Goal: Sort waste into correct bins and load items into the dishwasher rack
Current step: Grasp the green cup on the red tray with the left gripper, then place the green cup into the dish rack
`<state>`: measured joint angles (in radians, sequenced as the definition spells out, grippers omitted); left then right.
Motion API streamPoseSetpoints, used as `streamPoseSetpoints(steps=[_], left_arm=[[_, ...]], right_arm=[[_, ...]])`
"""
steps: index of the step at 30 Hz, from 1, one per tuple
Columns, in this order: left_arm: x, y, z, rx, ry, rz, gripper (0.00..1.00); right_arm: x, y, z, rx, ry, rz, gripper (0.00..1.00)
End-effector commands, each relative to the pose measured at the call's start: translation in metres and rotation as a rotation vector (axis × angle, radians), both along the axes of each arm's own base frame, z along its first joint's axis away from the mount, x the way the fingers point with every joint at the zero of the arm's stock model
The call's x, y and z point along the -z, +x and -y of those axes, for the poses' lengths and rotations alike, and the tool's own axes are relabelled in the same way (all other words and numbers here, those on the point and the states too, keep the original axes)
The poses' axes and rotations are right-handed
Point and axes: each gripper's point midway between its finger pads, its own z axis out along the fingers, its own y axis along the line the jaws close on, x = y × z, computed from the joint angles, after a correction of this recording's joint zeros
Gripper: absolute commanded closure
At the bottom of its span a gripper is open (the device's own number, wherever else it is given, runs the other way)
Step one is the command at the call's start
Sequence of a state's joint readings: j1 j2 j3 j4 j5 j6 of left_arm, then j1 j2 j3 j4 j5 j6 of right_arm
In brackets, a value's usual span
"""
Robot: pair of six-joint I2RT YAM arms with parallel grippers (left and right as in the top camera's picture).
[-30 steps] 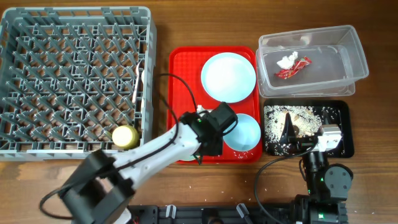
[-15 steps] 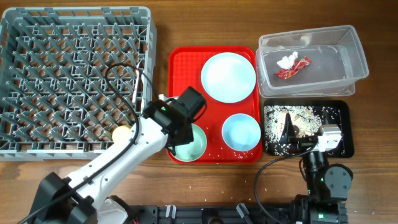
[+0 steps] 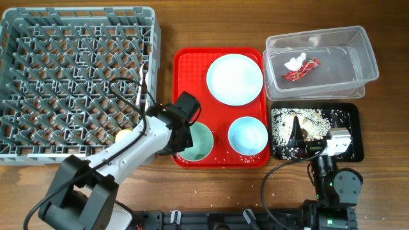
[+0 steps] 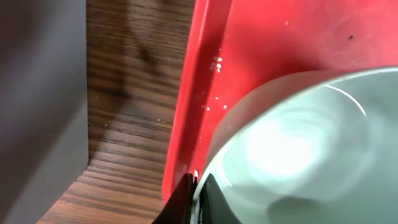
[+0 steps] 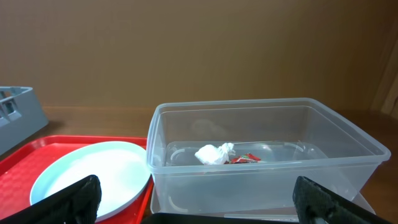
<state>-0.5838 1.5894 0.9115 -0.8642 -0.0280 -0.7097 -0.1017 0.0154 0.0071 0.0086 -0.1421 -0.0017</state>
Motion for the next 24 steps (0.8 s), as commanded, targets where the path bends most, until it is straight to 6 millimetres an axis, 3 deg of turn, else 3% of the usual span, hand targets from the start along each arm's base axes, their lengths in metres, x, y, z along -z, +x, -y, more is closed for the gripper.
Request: streamPoseSetpoints(steps=[1,2,3,6,9,11,12,15,19,24], left_arm=[[-0.035,0.015,0.004,0.052,0.005,0.038,0.96],[-0.097,0.039,-0.008,0.062,0.089,0.164,0.96],[-0.117,0.046,-0.018,0.054,0.143,0.212,0.96],[-0.202,0.073,-0.073,0.009,0.471,0.437,0.96],[-0.232,0.088,-0.097,0.103,0.698,0.514,0.96],[-0.269,0.098,-0.120,0.087,0.970,0.617,0.96],[-0.276,0.102,-0.123,0.072,1.019,0.644,0.96],[-0.264,0.112,-0.138,0.007,1.038,0.606,0.96],[-0.218,0.134,-0.165,-0.040,1.126,0.454,0.96],[-0.176,0.155,-0.166,0.000,1.197,0.375,0.96]], right_arm=[[-0.002,0.000,-0.002,-0.014,0.003,0.009,0.00],[-0.002,0.000,-0.002,-0.014,0.003,0.009,0.00],[-0.002,0.000,-0.002,-0.014,0.003,0.009,0.00],[-0.002,0.000,-0.002,-0.014,0.003,0.009,0.00],[-0.002,0.000,-0.002,-0.014,0.003,0.009,0.00],[-0.002,0.000,-0.002,-0.014,0.003,0.009,0.00],[-0.002,0.000,-0.002,-0.014,0.003,0.009,0.00],[-0.002,0.000,-0.002,-0.014,0.003,0.009,0.00],[-0.002,0.000,-0.002,-0.014,0.003,0.009,0.00],[-0.002,0.000,-0.002,-0.014,0.003,0.009,0.00]])
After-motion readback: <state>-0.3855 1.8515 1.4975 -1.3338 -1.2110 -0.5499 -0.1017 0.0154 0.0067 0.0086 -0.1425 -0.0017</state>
